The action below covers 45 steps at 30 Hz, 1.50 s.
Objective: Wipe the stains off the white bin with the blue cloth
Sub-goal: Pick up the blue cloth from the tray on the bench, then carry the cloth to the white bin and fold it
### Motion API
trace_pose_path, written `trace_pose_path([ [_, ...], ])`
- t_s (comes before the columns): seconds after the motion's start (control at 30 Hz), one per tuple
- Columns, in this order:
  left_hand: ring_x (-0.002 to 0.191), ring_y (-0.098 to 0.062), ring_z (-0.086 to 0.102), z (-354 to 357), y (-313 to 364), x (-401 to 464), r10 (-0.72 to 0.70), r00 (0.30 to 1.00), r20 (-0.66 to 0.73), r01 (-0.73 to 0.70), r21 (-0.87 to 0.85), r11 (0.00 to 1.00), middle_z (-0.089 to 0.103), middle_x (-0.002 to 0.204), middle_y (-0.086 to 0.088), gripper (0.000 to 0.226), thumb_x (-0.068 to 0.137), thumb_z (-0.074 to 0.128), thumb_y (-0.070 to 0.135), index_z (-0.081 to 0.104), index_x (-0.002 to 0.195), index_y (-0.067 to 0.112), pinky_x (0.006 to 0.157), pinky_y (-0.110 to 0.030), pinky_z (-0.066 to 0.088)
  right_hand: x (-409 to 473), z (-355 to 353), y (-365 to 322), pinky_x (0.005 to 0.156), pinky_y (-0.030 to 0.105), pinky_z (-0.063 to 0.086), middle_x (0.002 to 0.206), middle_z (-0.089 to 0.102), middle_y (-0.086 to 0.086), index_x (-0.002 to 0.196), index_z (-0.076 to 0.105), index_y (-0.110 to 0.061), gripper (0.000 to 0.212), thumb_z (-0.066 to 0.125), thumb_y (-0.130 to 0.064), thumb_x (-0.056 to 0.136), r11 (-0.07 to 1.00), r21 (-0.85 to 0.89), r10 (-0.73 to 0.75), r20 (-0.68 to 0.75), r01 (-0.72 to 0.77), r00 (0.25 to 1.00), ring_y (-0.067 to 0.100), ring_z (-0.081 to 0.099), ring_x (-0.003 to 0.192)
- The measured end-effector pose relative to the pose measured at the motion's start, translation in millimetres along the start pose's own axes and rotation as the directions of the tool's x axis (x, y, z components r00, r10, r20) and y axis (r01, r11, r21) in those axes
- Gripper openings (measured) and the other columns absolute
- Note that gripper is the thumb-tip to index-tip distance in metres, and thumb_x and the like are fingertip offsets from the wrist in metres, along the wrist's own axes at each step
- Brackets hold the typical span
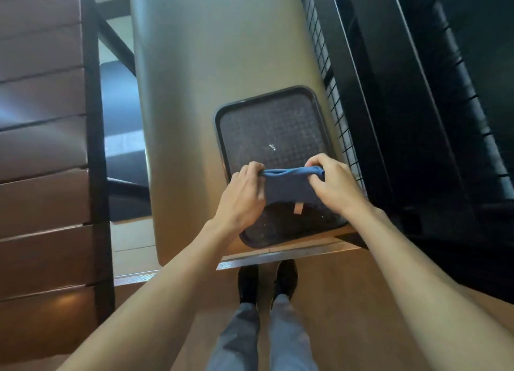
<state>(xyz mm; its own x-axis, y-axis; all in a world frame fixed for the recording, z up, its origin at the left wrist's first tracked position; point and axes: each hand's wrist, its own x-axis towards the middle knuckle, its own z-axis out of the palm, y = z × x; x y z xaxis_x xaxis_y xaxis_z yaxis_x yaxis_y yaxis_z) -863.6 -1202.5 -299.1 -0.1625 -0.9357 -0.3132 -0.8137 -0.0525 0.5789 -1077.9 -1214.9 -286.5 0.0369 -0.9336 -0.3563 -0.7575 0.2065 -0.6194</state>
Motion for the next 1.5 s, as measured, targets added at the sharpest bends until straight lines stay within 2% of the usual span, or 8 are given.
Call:
trace_pose_path([
  [0.1, 0.104, -0.027, 0.055, -27, 21, -23, 0.065, 0.997, -0.033, -0.066, -0.028, 0.997, 0.060, 0.120, -0.007, 0.022, 0.107, 0.038, 0.022, 0.049, 0.125, 0.016, 0.088, -0.043, 0.048, -24, -26, -16, 0.090, 0.023, 0.042, 0.119, 0.063, -0.001, 0.122, 0.065, -0.020, 0.028, 0.057, -0.012, 0.097, 0.998, 0.058, -0.027, -0.021, 0.028, 0.999, 0.015, 0.058, 0.110],
  [0.4, 0.104, -0.012, 0.053, -132, 98, -82, 0.206, 0.920, -0.334, -0.245, -0.078, 0.966, 0.063, 0.118, -0.001, 0.023, 0.108, 0.043, 0.022, 0.055, 0.125, 0.014, 0.088, -0.017, 0.036, -94, -128, -101, 0.069, 0.023, 0.048, 0.094, 0.069, -0.011, 0.103, 0.072, -0.025, 0.010, 0.068, -0.028, 0.094, 0.956, 0.222, -0.146, -0.214, 0.194, 0.966, 0.003, 0.062, 0.087],
  [0.7, 0.097, -0.017, 0.061, -242, 159, -143, 0.290, 0.746, -0.600, -0.486, -0.193, 0.852, 0.060, 0.109, 0.003, 0.021, 0.106, 0.043, 0.032, 0.050, 0.120, 0.017, 0.073, -0.044, 0.056, -140, -198, -196, 0.074, 0.022, 0.053, 0.092, 0.073, -0.003, 0.108, 0.070, -0.016, 0.013, 0.065, -0.022, 0.097, 0.694, 0.575, -0.306, -0.309, 0.433, 0.901, 0.007, 0.068, 0.086],
  [0.77, 0.098, -0.016, 0.062, -254, 167, -157, 0.233, 0.716, -0.658, -0.484, -0.228, 0.845, 0.061, 0.109, 0.005, 0.019, 0.107, 0.045, 0.033, 0.052, 0.119, 0.020, 0.073, -0.047, 0.058, -149, -203, -212, 0.075, 0.028, 0.055, 0.094, 0.073, -0.001, 0.109, 0.069, -0.015, 0.016, 0.064, -0.024, 0.098, 0.652, 0.588, -0.333, -0.346, 0.479, 0.877, 0.011, 0.068, 0.087],
  [0.9, 0.080, 0.000, 0.060, -269, 178, -185, 0.083, 0.670, -0.738, -0.480, -0.345, 0.806, 0.060, 0.093, 0.014, 0.009, 0.108, 0.048, 0.025, 0.054, 0.113, 0.021, 0.062, -0.015, 0.047, -165, -200, -237, 0.075, 0.035, 0.052, 0.090, 0.069, 0.001, 0.108, 0.067, -0.014, 0.016, 0.061, -0.027, 0.100, 0.612, 0.572, -0.386, -0.386, 0.546, 0.838, 0.011, 0.064, 0.084],
  [1.2, 0.086, -0.009, 0.067, -257, 139, -259, -0.228, 0.656, -0.719, -0.373, -0.572, 0.730, 0.069, 0.099, 0.004, 0.012, 0.103, 0.054, 0.039, 0.061, 0.110, 0.031, 0.063, -0.024, 0.053, -194, -151, -261, 0.075, 0.035, 0.052, 0.093, 0.067, -0.013, 0.106, 0.063, -0.030, 0.016, 0.058, -0.042, 0.097, 0.662, 0.454, -0.532, -0.275, 0.596, 0.801, 0.009, 0.064, 0.088],
  [1.37, 0.088, -0.008, 0.068, -251, 98, -306, -0.413, 0.554, -0.723, -0.324, -0.644, 0.693, 0.072, 0.095, 0.007, 0.016, 0.100, 0.060, 0.041, 0.069, 0.105, 0.029, 0.070, -0.024, 0.056, -222, -98, -282, 0.064, 0.010, 0.042, 0.084, 0.065, -0.024, 0.095, 0.060, -0.039, 0.011, 0.059, -0.029, 0.099, 0.661, 0.462, -0.575, -0.196, 0.592, 0.795, -0.006, 0.060, 0.078],
  [1.5, 0.089, -0.004, 0.069, -251, 61, -348, -0.520, 0.496, -0.695, -0.306, -0.701, 0.644, 0.073, 0.095, 0.014, 0.020, 0.098, 0.060, 0.042, 0.070, 0.106, 0.027, 0.068, -0.020, 0.057, -246, -53, -308, 0.068, 0.020, 0.048, 0.089, 0.070, -0.013, 0.097, 0.065, -0.041, 0.010, 0.059, -0.033, 0.099, 0.654, 0.512, -0.598, -0.101, 0.557, 0.795, 0.008, 0.066, 0.085],
])
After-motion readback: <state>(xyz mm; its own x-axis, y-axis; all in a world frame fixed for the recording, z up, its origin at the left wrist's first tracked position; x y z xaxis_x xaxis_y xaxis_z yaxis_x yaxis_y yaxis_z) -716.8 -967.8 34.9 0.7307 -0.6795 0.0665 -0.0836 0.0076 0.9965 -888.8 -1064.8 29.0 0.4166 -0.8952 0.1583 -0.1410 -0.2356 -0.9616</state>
